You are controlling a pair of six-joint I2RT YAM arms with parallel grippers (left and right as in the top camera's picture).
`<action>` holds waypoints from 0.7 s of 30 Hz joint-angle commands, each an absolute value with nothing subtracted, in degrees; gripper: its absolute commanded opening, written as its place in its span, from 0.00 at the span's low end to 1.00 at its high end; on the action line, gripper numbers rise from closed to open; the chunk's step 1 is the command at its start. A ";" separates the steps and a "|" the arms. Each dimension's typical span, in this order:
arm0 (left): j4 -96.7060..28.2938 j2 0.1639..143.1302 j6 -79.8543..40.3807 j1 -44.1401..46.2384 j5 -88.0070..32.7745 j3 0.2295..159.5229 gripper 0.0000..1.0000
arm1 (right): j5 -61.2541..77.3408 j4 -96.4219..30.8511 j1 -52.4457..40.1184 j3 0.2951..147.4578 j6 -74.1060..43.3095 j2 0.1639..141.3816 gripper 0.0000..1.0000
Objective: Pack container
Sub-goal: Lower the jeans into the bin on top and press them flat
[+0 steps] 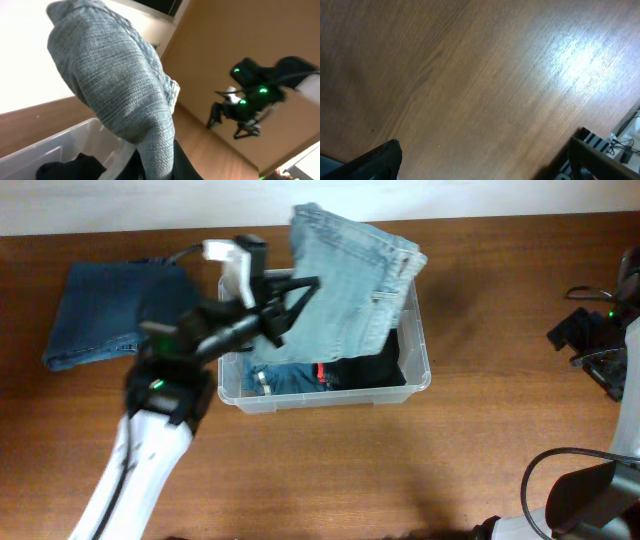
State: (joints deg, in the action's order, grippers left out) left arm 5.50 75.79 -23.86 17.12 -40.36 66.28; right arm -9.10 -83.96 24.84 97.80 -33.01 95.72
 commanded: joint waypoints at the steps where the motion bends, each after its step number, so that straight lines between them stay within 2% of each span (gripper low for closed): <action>1: 10.52 80.75 -29.30 18.70 -33.93 67.61 0.01 | -9.45 -83.99 25.15 97.65 -33.52 94.98 0.98; 17: 9.91 97.89 -40.36 18.26 -33.28 67.61 0.01 | -9.45 -83.99 25.15 97.65 -33.52 94.98 0.99; 21: 16.67 97.58 -40.77 18.28 -39.33 67.70 0.01 | -9.45 -83.99 25.15 97.65 -33.52 94.98 0.98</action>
State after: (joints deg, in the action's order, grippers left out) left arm 11.51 97.54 -39.13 18.13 -32.47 66.30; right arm -9.13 -83.96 24.84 97.80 -33.01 95.72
